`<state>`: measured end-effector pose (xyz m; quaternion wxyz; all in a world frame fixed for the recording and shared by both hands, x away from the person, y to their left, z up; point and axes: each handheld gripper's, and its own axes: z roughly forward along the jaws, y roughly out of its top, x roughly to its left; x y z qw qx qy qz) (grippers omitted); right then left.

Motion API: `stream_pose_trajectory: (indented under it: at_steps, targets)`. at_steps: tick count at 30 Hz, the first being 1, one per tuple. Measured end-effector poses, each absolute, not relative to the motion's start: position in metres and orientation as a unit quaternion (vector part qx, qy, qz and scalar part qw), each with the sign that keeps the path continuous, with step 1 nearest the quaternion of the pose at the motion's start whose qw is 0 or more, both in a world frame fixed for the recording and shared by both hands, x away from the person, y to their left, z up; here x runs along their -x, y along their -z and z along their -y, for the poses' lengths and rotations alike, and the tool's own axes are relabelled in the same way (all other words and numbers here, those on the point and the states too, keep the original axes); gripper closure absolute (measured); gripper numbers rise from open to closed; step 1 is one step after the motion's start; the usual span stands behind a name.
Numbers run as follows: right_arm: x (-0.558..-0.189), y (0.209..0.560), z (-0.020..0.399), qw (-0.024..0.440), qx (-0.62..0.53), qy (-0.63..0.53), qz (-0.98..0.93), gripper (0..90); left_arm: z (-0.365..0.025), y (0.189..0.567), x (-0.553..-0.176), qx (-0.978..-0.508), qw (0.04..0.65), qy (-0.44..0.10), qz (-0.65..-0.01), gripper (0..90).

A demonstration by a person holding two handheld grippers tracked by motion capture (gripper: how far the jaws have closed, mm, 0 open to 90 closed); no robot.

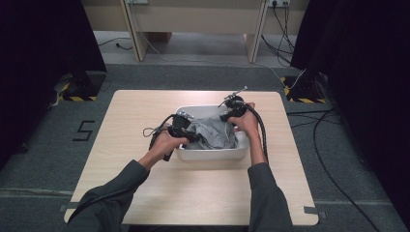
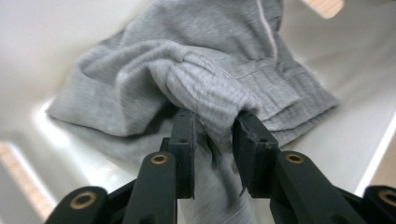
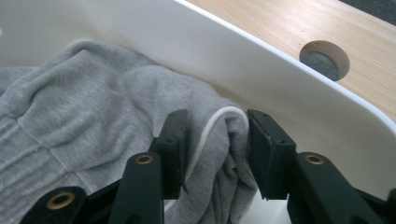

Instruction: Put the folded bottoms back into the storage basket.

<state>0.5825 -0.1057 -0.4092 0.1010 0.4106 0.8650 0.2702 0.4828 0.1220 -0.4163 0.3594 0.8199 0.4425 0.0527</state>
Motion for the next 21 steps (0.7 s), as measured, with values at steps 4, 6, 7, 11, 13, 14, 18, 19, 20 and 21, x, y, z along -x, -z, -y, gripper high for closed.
stream_pose_trajectory:
  at_steps: [4, 6, 7, 11, 13, 14, 18, 19, 20, 21]
  targets:
    - [-0.582, 0.41, 0.106, 0.114, -0.406, -0.248, -0.872, 61.6, -0.125, 0.415, -0.48, -0.826, 0.351, -0.064, -0.436, 69.5]
    - [-0.582, 0.409, 0.107, 0.12, -0.414, -0.245, -0.869, 59.0, -0.127, 0.414, -0.479, -0.827, 0.351, -0.065, -0.434, 69.3]
    - [-0.582, 0.409, 0.108, 0.123, -0.415, -0.243, -0.868, 58.5, -0.128, 0.413, -0.478, -0.826, 0.353, -0.064, -0.434, 68.8]
    - [-0.581, 0.4, 0.112, 0.139, -0.421, -0.251, -0.861, 56.2, -0.137, 0.403, -0.472, -0.82, 0.371, -0.071, -0.43, 66.4]
    - [-0.579, 0.396, 0.115, 0.142, -0.422, -0.256, -0.858, 54.8, -0.14, 0.397, -0.469, -0.814, 0.383, -0.071, -0.431, 64.3]
    - [-0.579, 0.396, 0.115, 0.142, -0.422, -0.256, -0.858, 54.8, -0.14, 0.397, -0.469, -0.814, 0.383, -0.071, -0.431, 62.9]
    - [-0.577, 0.389, 0.12, 0.147, -0.42, -0.26, -0.857, 53.6, -0.141, 0.391, -0.463, -0.814, 0.391, -0.071, -0.423, 61.3]
    - [-0.576, 0.388, 0.121, 0.149, -0.42, -0.26, -0.857, 53.5, -0.141, 0.39, -0.462, -0.814, 0.394, -0.069, -0.422, 60.8]
    - [-0.575, 0.388, 0.121, 0.15, -0.419, -0.26, -0.857, 53.3, -0.141, 0.39, -0.461, -0.813, 0.397, -0.068, -0.42, 60.2]
    - [-0.575, 0.387, 0.122, 0.149, -0.418, -0.264, -0.856, 53.2, -0.14, 0.389, -0.46, -0.812, 0.399, -0.068, -0.419, 59.5]
